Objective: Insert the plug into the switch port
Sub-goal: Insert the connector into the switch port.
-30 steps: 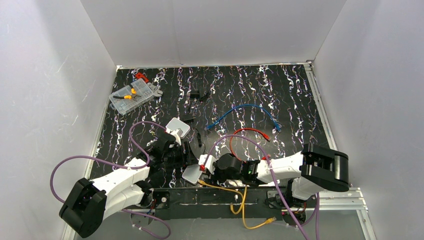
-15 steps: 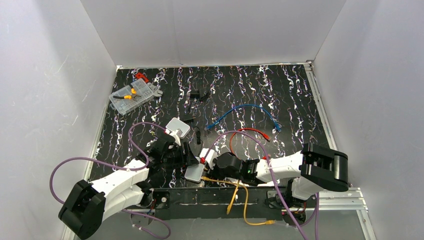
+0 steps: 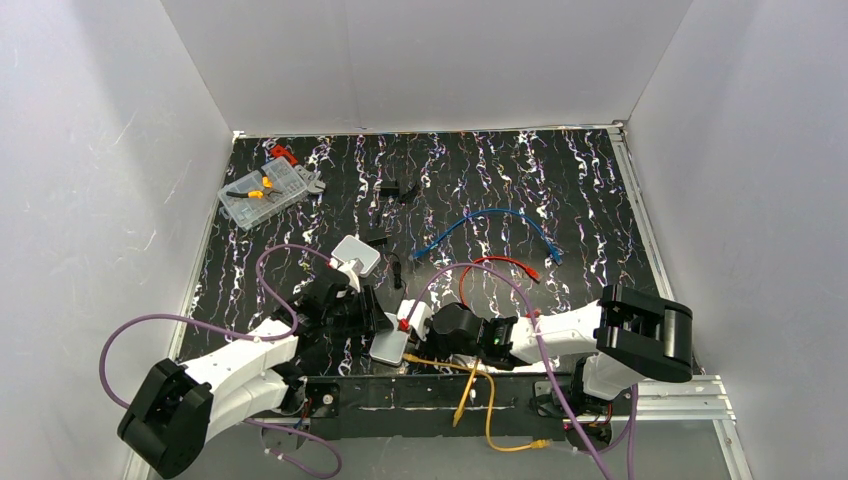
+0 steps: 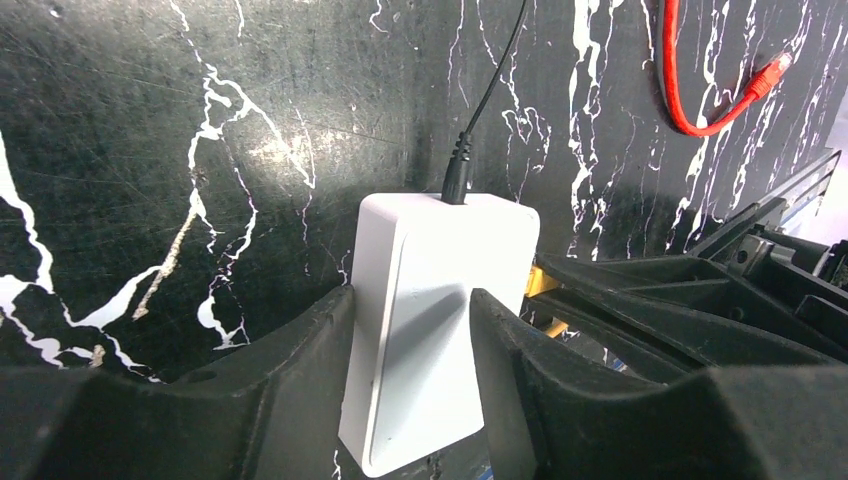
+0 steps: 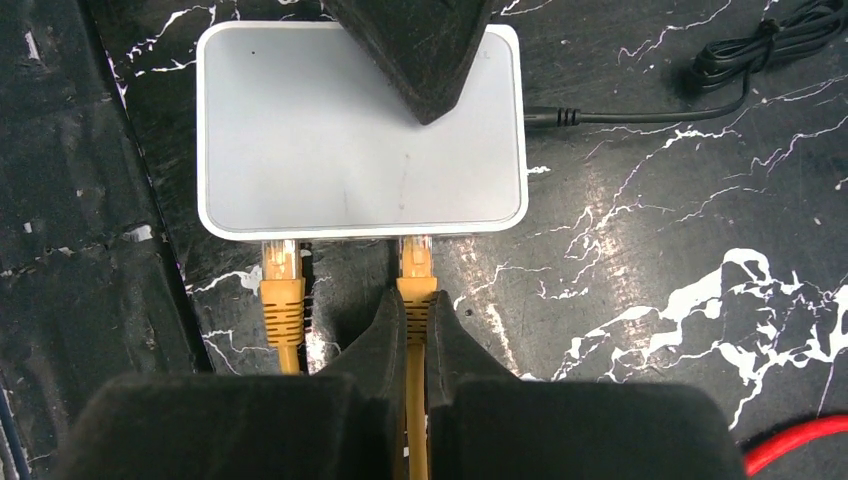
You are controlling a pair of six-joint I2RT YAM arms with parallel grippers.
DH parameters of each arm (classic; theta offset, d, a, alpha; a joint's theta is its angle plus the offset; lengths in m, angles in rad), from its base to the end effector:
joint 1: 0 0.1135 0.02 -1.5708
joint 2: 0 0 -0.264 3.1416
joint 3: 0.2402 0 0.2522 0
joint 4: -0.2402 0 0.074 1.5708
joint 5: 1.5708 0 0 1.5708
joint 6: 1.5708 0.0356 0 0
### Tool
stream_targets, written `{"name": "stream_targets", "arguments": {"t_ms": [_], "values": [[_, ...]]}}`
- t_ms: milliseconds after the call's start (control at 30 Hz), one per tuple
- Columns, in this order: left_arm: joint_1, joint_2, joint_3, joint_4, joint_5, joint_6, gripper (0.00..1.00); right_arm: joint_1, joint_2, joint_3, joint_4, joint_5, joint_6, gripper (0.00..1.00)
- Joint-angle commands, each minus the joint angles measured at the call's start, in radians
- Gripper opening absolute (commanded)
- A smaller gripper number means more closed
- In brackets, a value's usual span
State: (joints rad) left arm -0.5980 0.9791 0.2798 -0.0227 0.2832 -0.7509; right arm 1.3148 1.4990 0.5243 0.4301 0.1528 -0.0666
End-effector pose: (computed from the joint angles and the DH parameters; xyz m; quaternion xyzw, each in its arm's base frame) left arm 0.1432 -0.1096 0.1494 -0.0110 0.9040 -0.3550 0.2381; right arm 0.0766 0.2711 0.1512 -0.5245 0.6935 0.2321 0.4360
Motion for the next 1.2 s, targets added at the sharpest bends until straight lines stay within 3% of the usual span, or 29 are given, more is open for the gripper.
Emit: {"name": "stream_targets", "arguments": {"t_ms": [0, 900, 1167], "values": [[-0.013, 0.027, -0.06, -0.065, 0.059, 0.004, 0.43, -0.008, 0.006, 0.08, 0.202, -0.006, -0.031, 0.01], [-0.013, 0.077, -0.071, 0.002, 0.139, 0.011, 0.34, -0.085, 0.043, 0.187, 0.317, -0.307, -0.18, 0.01], [-0.014, 0.077, -0.073, 0.047, 0.193, -0.001, 0.29, -0.103, 0.07, 0.352, 0.295, -0.403, -0.237, 0.01]]}}
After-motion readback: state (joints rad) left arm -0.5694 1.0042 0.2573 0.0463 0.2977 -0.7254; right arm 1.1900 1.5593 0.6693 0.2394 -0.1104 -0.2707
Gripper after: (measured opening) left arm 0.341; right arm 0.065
